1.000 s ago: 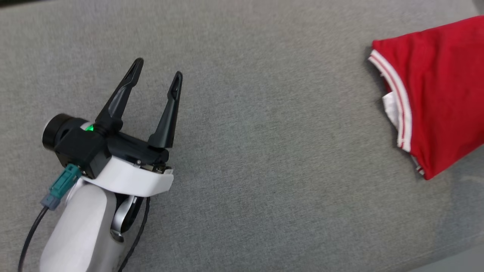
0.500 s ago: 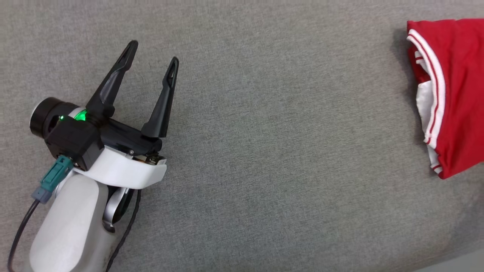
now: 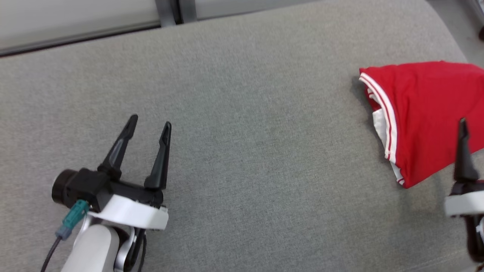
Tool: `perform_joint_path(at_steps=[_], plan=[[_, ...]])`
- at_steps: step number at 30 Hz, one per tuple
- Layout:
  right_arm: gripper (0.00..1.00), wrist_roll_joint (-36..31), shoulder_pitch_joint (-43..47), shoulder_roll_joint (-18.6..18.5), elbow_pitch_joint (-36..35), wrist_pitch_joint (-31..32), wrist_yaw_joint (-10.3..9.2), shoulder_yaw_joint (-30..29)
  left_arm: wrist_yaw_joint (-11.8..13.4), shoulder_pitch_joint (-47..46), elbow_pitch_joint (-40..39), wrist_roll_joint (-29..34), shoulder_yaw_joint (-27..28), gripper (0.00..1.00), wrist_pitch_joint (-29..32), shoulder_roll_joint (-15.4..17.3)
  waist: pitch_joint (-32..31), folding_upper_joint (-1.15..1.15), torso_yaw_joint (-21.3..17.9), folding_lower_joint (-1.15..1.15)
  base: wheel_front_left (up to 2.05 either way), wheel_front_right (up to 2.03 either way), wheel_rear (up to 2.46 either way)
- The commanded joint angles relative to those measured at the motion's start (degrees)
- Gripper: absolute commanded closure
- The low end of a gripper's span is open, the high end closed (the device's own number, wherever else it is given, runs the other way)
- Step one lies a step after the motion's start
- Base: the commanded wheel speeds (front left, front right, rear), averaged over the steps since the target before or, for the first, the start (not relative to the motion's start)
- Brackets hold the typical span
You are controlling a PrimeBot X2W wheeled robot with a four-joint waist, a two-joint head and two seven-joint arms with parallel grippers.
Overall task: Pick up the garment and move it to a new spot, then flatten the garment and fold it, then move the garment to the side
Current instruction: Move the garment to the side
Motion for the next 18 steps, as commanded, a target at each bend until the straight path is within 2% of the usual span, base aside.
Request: perform_joint_path(at_steps=[1, 8, 18], plan=[[0.00, -0.23, 1.12, 0.50, -1.15, 0.30, -0.11, 0.41, 0.39, 0.95, 0.24, -0.42, 0.25, 0.00, -0.33, 0.16, -3.47, 0.00, 1.33, 0.00, 0.00, 0.00, 0.00], [0.00, -1.38, 8.12, 5.05, -10.76, 4.16, -0.11, 4.52, 2.51, 6.58, 1.74, -1.26, 1.94, 0.00, -0.62, -1.10, -8.37, 0.00, 4.61, 0.00, 0.00, 0.00, 0.00], [0.00, -1.80, 14.44, 6.82, -16.24, 7.97, -0.10, 3.74, 4.39, 12.09, 2.44, -2.02, 5.21, 0.00, -0.74, -1.01, -12.49, 0.00, 9.95, 0.00, 0.00, 0.00, 0.00]])
